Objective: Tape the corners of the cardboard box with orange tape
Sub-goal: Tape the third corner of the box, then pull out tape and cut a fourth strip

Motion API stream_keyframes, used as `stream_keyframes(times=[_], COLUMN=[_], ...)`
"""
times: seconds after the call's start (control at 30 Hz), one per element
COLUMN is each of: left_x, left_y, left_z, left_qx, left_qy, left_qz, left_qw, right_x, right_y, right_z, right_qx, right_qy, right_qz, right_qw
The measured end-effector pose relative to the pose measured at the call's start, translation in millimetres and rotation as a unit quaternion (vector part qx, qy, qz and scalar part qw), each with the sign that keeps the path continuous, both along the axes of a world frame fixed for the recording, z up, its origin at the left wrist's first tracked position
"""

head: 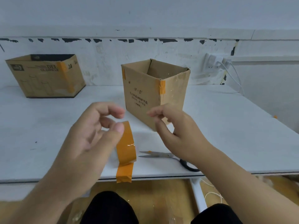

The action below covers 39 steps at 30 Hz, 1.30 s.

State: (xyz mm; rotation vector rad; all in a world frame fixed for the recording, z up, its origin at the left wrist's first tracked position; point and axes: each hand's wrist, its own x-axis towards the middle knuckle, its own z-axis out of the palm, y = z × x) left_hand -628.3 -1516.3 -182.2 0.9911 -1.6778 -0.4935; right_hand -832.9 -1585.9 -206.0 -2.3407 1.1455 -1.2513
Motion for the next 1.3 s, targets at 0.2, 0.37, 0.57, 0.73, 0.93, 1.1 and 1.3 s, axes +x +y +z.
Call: stream_keyframes(times=[0.2, 0.37, 0.57, 0.73, 0.93, 1.1, 1.3], left_x=[5.5, -4.6, -19.8, -25.6, -27.4, -30.0, -37.1], left_y=[63.9, 53.2, 36.8, 31.5, 33.6, 43.2, 55.5], left_z=[-69.4, -127.3, -138.7, -141.2, -142.5, -140.4, -136.5], left_qx=[0.237, 0.426, 0.358, 0.344, 0.319, 0.302, 0.267], left_qy=[-0.034, 0.174, 0.335, 0.327, 0.299, 0.331, 0.350], left_qz=[-0.002, 0.054, 0.067, 0.104, 0.125, 0.110, 0.122], left_qw=[0.971, 0.886, 0.869, 0.874, 0.890, 0.887, 0.890], right_x=[30.6, 38.7, 42.2, 41.4, 42.2, 40.7, 41.4], right_y=[14.3, 21.5, 19.5, 17.4, 17.3, 16.9, 18.1], right_z=[-30.4, -44.7, -47.3, -47.1, -49.3, -52.2, -54.5], right_qx=[0.090, 0.108, 0.093, 0.094, 0.054, 0.059, 0.032], right_qy=[0.016, -0.004, 0.046, 0.032, 0.044, 0.041, 0.049], right_qz=[0.075, 0.133, 0.150, 0.144, 0.138, 0.140, 0.121], right_qw=[0.993, 0.985, 0.983, 0.985, 0.988, 0.988, 0.991])
